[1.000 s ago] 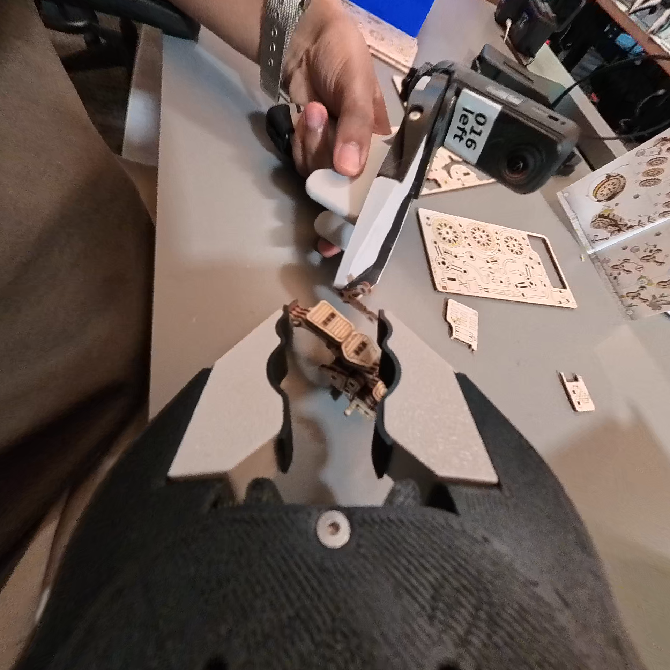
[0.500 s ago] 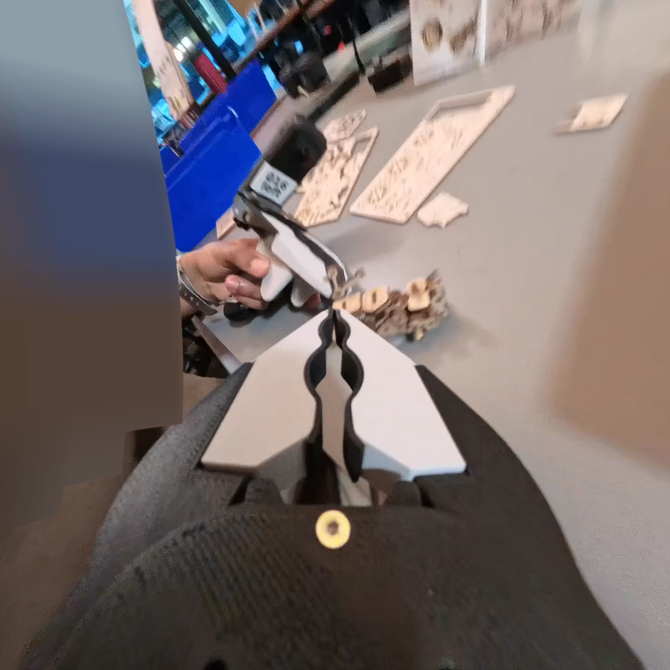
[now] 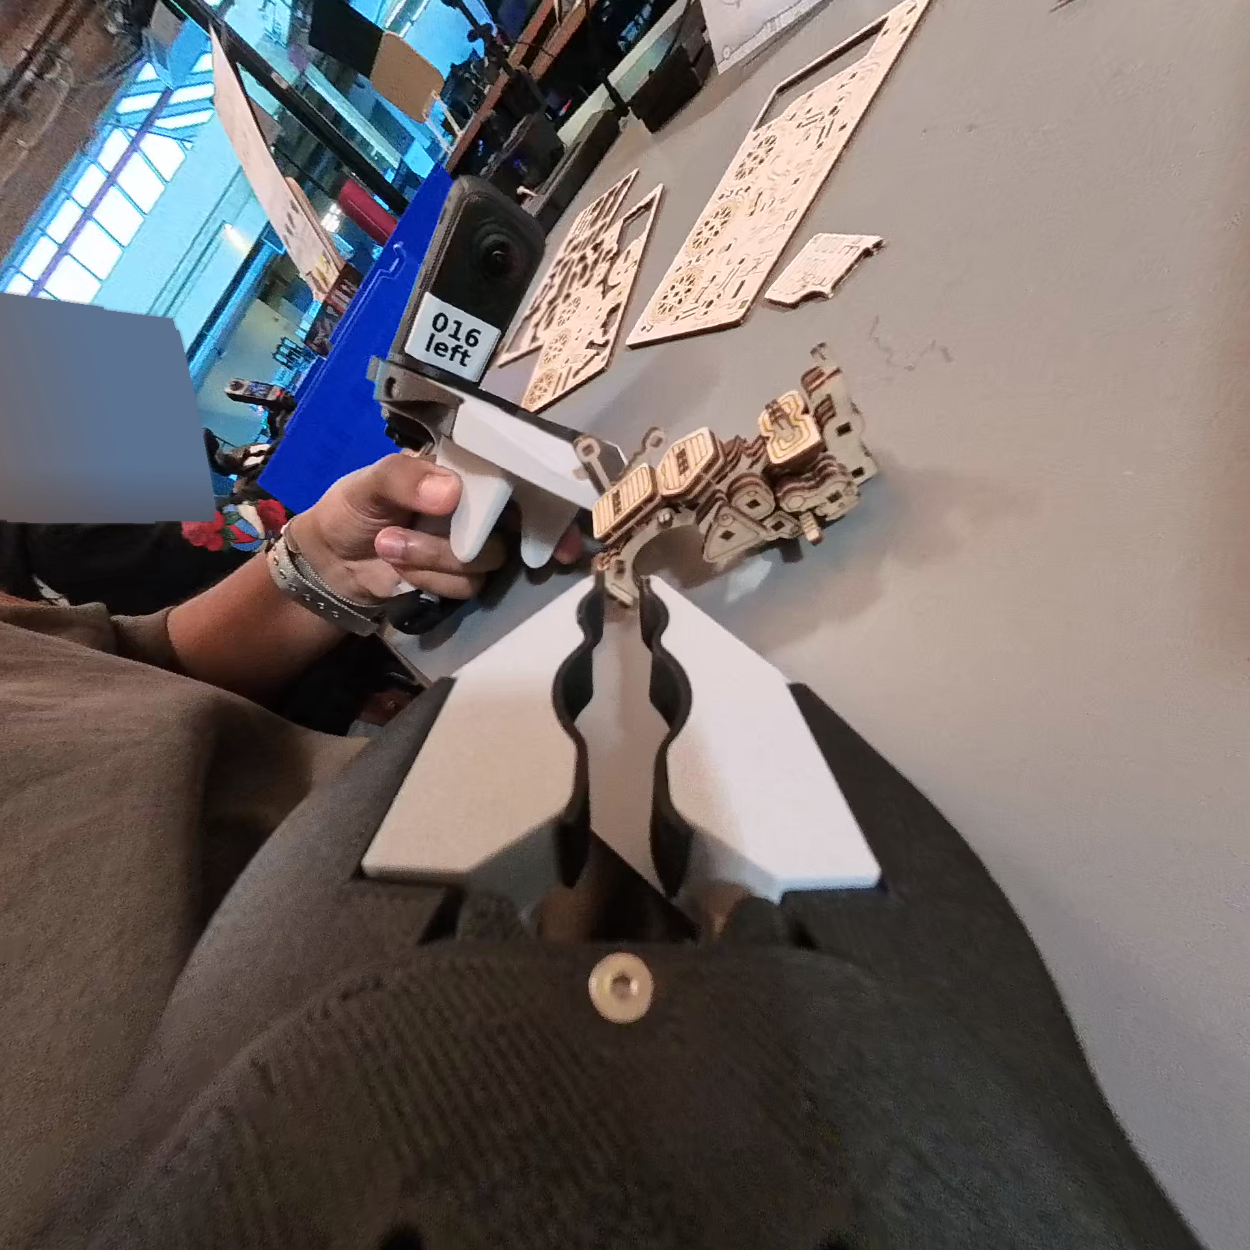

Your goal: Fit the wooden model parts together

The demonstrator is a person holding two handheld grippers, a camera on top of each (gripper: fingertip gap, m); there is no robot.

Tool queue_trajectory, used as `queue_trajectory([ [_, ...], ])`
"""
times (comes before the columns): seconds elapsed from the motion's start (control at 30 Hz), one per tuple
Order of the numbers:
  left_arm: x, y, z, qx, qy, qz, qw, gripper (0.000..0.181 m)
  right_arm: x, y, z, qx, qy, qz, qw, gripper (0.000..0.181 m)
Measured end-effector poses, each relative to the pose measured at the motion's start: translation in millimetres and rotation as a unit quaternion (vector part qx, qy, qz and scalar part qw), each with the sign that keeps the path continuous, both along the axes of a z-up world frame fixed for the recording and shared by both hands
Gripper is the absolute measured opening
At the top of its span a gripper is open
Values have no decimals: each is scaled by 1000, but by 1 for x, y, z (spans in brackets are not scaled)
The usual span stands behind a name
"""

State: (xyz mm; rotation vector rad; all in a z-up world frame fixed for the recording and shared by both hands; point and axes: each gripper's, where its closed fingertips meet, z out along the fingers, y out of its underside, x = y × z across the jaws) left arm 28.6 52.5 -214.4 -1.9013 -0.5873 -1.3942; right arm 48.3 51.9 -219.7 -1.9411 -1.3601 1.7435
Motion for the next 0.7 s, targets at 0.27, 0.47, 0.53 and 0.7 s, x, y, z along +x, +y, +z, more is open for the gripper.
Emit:
queue_trajectory([
  [0.27, 3, 0, 0, -1, -1, -8, 1000, 9, -6, -2, -1, 10, 1, 7, 1000, 6],
  [0.47, 7, 0, 0, 0, 2, -17, 1000, 9, -7, -4, -2, 8, 2, 17, 1000, 2],
  [0.53, 7, 0, 0, 0, 0, -17, 1000, 9, -8, -7, -2, 3, 1, 24, 1000, 2],
  [0.7, 8, -1, 0, 0, -2, -20, 1000, 8, -9, -7, -2, 5, -1, 25, 1000, 0],
])
